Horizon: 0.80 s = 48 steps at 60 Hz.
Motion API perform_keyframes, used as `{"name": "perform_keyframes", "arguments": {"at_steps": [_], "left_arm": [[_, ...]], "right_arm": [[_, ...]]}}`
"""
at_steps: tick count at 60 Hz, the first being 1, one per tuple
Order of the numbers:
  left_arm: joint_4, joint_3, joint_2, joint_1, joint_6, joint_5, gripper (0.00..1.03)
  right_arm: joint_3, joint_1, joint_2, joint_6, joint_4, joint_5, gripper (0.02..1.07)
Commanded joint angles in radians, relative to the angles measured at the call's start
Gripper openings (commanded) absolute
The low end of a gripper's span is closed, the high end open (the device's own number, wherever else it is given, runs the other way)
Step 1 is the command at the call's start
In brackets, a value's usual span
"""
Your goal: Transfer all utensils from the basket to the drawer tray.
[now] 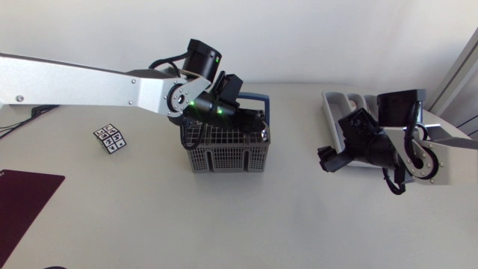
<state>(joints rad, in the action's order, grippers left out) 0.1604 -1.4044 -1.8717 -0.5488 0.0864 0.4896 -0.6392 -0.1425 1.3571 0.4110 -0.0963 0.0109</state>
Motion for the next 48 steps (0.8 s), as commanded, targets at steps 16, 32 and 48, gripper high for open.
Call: {"name": "perform_keyframes", "arguments": {"at_steps": [16,32,48], "left_arm": [[0.082,-0.067,0.02,-0.028,-0.005,-0.125,0.41],[0.143,-0.1,0.017,-0.06,-0.005,-0.177,0.41],[0.162,-0.127,-0.001,-0.094,-0.007,-0.22,0.41]], "right_arm": [[0.018,-0.048,-0.024,-0.034,0.018,-0.017,1.02],[0.01,-0.085,-0.018,-0.047,0.02,-0.038,1.02],[0.006,-0.103,-0.019,-0.055,0.021,-0.049,1.02]]}}
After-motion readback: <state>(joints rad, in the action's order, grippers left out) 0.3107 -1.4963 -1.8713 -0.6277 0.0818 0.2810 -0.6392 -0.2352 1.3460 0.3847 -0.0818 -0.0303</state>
